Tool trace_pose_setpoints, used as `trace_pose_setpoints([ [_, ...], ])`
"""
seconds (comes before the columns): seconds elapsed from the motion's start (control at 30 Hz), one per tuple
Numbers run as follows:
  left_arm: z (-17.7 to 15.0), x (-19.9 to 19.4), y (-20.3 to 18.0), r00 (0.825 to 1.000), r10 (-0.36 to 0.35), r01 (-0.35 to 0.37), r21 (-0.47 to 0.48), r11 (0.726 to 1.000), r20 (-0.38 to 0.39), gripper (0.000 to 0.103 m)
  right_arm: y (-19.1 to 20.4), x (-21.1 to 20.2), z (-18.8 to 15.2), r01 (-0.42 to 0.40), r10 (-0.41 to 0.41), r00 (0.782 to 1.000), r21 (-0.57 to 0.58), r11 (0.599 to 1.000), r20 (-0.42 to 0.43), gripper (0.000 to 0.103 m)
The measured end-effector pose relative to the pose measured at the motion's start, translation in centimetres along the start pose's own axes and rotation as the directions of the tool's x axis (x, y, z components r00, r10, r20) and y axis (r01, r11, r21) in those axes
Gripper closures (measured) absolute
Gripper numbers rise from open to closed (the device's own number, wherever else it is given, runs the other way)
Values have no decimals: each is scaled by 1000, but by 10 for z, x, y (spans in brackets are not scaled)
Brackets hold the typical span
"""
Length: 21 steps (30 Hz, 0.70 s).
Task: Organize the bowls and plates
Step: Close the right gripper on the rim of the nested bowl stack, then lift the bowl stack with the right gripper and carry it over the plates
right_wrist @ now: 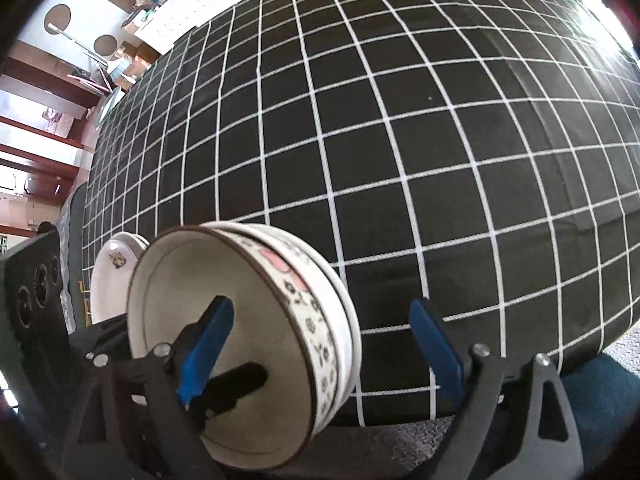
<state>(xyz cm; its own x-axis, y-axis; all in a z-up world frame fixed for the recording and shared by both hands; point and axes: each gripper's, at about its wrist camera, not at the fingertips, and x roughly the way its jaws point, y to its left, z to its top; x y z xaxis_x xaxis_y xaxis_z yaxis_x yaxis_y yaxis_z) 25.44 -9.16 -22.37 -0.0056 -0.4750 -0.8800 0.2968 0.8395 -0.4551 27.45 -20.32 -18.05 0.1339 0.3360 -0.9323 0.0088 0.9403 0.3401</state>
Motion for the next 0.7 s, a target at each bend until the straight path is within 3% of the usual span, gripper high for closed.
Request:
trace_pose_setpoints([
  [0.3,14,2,-5,1000,16,-16,7,1000,16,34,-11,5,-2,-54,55,998,34,998,-12,11],
  [0.5,25,13,-25,998,53,-56,62,997,38,18,-26,3,-3,-100,101,995,52,994,-20,11],
  [0.7,39,19,-34,998,53,-54,42,998,20,18,-38,2,-8,-144,147,988,64,987,-46,11],
])
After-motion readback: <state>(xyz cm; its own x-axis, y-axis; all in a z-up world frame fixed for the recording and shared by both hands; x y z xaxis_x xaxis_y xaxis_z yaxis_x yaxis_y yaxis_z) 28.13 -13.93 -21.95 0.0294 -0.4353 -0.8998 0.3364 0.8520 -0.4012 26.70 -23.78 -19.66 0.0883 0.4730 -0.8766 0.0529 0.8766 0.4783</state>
